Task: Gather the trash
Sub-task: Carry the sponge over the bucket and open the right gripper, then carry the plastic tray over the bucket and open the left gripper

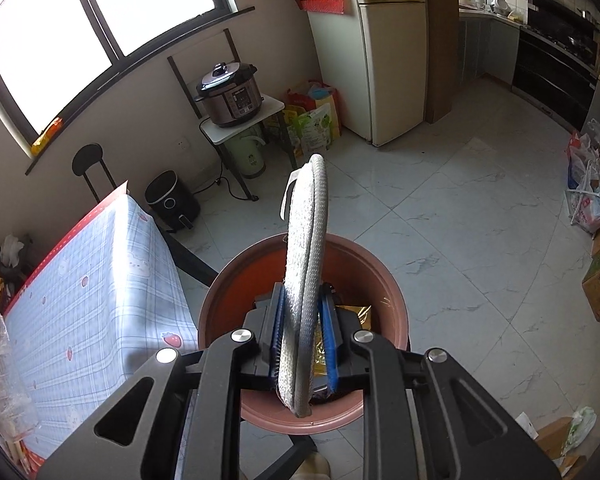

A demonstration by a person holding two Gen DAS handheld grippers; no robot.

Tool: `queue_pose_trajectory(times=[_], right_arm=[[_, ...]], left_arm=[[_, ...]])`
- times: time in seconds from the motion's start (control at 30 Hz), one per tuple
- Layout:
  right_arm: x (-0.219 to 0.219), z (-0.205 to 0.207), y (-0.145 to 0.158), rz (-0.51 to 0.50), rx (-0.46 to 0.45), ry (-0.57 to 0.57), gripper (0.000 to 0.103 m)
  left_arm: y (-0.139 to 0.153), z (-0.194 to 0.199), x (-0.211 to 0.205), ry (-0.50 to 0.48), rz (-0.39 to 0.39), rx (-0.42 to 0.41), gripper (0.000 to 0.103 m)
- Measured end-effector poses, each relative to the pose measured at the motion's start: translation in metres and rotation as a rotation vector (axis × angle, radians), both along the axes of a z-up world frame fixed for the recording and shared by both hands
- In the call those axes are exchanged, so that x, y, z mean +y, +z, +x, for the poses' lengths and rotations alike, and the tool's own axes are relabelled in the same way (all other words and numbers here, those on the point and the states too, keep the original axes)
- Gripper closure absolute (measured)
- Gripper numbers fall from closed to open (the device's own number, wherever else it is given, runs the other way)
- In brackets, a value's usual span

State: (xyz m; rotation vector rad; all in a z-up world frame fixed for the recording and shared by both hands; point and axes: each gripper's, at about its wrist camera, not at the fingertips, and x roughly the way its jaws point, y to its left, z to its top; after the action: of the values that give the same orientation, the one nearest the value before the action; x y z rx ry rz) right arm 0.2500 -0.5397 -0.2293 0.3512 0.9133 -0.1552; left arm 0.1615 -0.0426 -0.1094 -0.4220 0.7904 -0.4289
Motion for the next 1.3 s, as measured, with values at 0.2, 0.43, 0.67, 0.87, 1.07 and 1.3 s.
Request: queue_pose_trajectory(times=[0.2,0.43,0.67,0.87,1.07,1.3], right_arm=[[-0.002,-0.001,0.013,-0.011,-0.046,0.015,0.036],[-0.009,-0.022,0.034,-0.026,-0.075,0.003,0.005],[-0.036,-0.061,0.039,-0.018,-0.084,-0.064,0.005],[-0.057,-0.101,0.033,0.010,-0.080,-0.110,0.005],[-0.074,-0.133,0.021,0.035,-0.065,-0.169,0.005],[-0.090,-0.152,0.012,0.032,-0.036,-0.231,0.005]], left_arm=[[0.000,0.007,-0.012,-0.018,0.004,-0.003,0.094],[0.001,0.028,-0.052,-0.111,0.012,-0.005,0.094],[-0.007,0.061,-0.125,-0.269,0.025,0.014,0.093],[-0.024,0.096,-0.201,-0.397,0.037,0.060,0.094],[-0.036,0.124,-0.278,-0.512,0.059,0.084,0.093],[-0.035,0.145,-0.335,-0.578,0.061,0.067,0.046]])
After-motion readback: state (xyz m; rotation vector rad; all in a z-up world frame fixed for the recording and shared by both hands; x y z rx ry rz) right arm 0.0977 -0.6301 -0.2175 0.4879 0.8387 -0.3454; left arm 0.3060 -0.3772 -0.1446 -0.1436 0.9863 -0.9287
